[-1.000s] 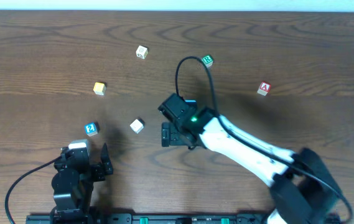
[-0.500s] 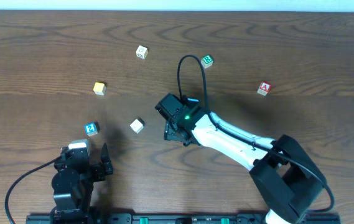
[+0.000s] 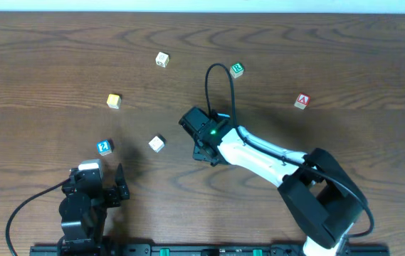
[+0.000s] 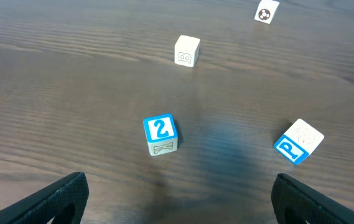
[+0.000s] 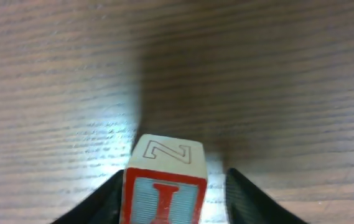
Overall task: Spell out Ai2
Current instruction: 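Lift the 'I' block with the right gripper and carry it forward, then lower the 'I' block onto the table and open the right gripper, then move the right gripper to the red 'A' block and grasp it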
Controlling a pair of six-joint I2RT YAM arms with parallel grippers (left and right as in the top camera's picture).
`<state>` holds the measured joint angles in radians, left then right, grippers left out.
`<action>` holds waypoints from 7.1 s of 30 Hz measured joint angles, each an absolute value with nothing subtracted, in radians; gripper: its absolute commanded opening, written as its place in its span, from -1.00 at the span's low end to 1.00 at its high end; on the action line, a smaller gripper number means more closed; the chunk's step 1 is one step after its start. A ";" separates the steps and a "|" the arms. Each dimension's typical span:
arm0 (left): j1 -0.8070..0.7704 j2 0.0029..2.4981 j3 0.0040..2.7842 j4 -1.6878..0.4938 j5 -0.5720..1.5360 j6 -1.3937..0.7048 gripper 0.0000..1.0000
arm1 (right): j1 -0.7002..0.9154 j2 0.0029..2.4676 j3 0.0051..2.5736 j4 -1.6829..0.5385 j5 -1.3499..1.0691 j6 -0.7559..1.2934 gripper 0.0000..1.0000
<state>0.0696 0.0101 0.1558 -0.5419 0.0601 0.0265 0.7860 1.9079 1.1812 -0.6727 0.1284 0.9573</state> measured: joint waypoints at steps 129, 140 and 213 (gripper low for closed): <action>0.070 0.010 0.156 -0.542 0.060 0.027 0.91 | 0.543 2.222 2.289 -1.404 0.159 0.554 0.61; 0.070 0.010 0.156 -0.542 0.060 0.027 0.91 | 0.136 2.077 2.353 -1.547 0.250 0.404 0.91; 0.070 0.010 0.156 -0.542 0.060 0.027 0.91 | -0.017 2.228 1.692 -0.979 0.042 0.507 -0.28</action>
